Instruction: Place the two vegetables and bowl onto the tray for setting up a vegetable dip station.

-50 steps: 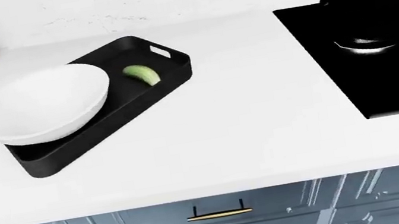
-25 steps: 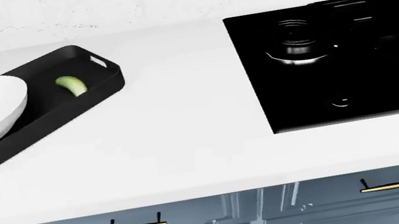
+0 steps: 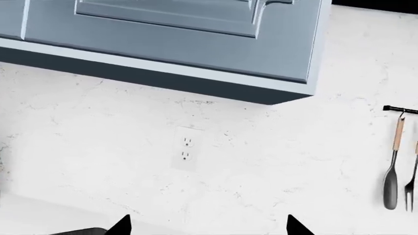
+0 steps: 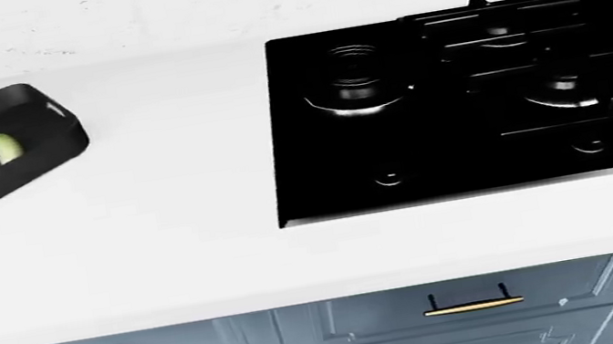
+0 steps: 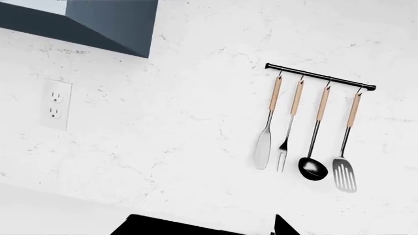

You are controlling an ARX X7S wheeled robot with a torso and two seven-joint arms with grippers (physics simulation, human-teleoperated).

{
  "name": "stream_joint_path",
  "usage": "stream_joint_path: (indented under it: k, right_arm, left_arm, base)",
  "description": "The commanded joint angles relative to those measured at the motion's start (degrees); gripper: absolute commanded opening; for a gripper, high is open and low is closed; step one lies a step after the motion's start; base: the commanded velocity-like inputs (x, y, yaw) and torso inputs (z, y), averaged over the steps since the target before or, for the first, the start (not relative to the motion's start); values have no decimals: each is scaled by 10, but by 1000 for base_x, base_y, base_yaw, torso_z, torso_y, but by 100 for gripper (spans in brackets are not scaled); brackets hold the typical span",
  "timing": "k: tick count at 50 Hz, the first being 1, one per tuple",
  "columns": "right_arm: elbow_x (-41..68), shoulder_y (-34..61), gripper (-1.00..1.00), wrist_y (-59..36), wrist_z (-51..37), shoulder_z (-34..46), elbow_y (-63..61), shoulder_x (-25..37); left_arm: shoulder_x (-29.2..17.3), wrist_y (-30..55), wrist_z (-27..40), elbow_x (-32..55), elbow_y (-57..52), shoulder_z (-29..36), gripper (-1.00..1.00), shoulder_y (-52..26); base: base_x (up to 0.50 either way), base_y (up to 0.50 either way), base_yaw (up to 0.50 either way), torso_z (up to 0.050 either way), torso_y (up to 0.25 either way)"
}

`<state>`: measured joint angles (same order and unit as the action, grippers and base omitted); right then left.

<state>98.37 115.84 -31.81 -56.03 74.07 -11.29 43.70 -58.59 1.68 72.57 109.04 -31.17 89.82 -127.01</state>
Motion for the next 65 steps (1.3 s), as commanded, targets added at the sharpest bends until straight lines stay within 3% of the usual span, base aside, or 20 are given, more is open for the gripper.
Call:
stream_joint_path:
  k: [1, 65]
  right_arm:
    - [0, 0, 100, 0, -1, -5, -2, 2]
    - [2, -5, 100, -7, 1, -24, -3, 5]
  left_arm:
    - [1, 5, 1, 0, -1, -10, 100, 4]
    - [4, 27, 7, 2, -3, -53, 100, 28]
  base:
    - [-3, -500, 0, 0, 0]
    - [-3, -500, 0, 0, 0]
